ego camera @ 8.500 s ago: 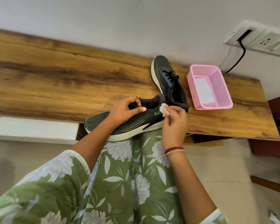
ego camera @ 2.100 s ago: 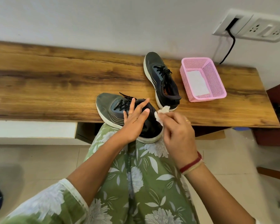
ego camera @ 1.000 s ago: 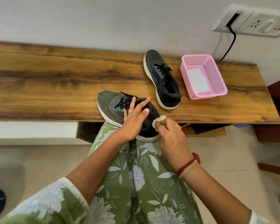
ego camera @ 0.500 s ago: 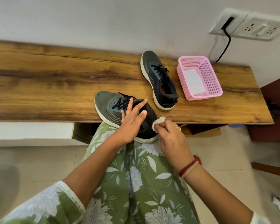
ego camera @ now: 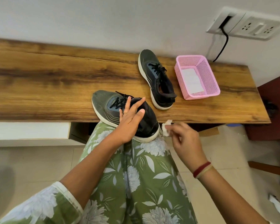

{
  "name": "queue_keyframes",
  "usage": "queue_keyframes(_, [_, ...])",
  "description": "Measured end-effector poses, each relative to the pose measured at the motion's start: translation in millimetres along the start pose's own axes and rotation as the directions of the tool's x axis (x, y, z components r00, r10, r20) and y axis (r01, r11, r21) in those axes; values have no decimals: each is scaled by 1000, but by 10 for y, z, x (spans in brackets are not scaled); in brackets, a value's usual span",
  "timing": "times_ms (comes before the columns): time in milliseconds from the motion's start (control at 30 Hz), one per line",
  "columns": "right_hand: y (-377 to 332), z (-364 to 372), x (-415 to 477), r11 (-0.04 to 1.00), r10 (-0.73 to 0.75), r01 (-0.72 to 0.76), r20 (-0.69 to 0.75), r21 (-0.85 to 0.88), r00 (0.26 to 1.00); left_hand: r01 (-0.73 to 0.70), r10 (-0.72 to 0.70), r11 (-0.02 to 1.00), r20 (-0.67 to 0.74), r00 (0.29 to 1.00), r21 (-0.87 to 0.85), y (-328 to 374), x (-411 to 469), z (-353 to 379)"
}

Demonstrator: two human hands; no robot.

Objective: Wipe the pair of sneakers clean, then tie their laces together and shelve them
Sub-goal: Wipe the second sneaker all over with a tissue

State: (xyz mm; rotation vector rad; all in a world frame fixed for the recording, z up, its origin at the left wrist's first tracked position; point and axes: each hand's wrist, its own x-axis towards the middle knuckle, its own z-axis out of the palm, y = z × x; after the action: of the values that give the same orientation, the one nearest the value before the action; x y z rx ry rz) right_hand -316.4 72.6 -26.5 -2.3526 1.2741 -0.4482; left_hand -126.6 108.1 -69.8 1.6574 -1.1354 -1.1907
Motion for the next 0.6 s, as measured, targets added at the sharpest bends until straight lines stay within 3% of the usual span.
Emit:
queue_keyframes(67, [-117, -7, 60, 991, 44, -27, -134, 129, 990, -5, 5, 1000, -14, 1000, 1, -12, 7, 16])
queue_keyframes(133, [-274, 110, 148, 986, -27, 52, -154, 160, 988, -14, 14, 1000, -16, 1000, 4, -23, 19, 21])
queue_keyframes(267, [-299, 270, 145, 974, -227, 227, -27, 8, 974, -27, 27, 1000, 5, 1000, 1, -90, 26, -4])
queue_keyframes(400, [-104, 97, -25, 954, -247, 264, 133, -138, 960, -23, 23, 1000, -8, 1000, 2, -74, 10, 2])
queue_keyframes(467, [-51, 8, -12, 991, -125, 127, 82, -29, 989, -15, 15, 1000, -11, 1000, -10, -37, 11, 16])
queue_keyframes(533, [-61, 19, 98, 986, 91, -75, -103, 149, 990, -16, 15, 1000, -12, 1000, -14, -28, 5, 33])
queue_keyframes(600, [-175, 137, 205, 971, 167, -138, -138, 197, 976, -22, 22, 1000, -14, 1000, -18, -36, 0, 37])
